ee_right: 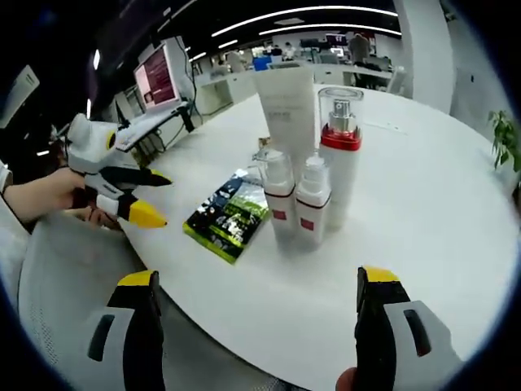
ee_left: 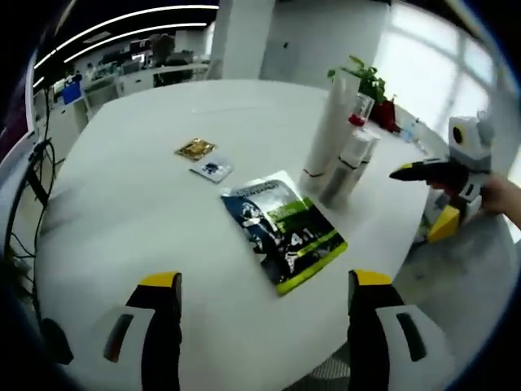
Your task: Arrange the skincare products in the storage area until every visible bottle or jar stands upright without overlapping.
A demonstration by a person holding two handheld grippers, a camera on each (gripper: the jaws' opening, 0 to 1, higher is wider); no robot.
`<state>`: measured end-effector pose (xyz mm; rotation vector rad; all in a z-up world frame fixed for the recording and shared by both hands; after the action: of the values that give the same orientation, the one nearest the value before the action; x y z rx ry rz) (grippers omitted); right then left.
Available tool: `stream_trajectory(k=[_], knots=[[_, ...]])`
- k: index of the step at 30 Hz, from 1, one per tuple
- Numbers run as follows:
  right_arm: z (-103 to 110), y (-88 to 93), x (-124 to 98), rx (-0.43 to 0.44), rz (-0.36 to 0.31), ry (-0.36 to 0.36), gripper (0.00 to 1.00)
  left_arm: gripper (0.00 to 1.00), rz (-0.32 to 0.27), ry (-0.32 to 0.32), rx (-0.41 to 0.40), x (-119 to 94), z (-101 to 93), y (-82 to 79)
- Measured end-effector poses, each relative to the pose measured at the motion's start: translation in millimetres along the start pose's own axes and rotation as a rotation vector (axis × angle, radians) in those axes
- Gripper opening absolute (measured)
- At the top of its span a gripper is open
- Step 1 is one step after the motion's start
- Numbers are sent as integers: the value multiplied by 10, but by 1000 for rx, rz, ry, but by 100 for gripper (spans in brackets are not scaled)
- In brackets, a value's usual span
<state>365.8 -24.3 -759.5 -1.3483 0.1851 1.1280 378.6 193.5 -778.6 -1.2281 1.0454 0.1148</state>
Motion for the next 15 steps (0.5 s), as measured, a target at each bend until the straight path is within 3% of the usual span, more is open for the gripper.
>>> stream_trajectory(k=[6,15], knots=[[-2,9,6,-5,5,5,99,85,3,18,24,-138,-71,22],[-30,13,11,-8,9,14,99,89,-15,26,28,-347,-27,83]])
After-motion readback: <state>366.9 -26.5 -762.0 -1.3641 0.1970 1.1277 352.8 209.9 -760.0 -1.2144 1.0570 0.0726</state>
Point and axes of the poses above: the point that each gripper's makers call its tool centre point, and the gripper's own axes: x roughly forward along the fingers, z roughly to its left, y roughly out of its underside, the point moved 1 cm from there along -x, roughly backward along the fingers, and after that the axes turned 10 degrees about x, right-handed, at the moved point
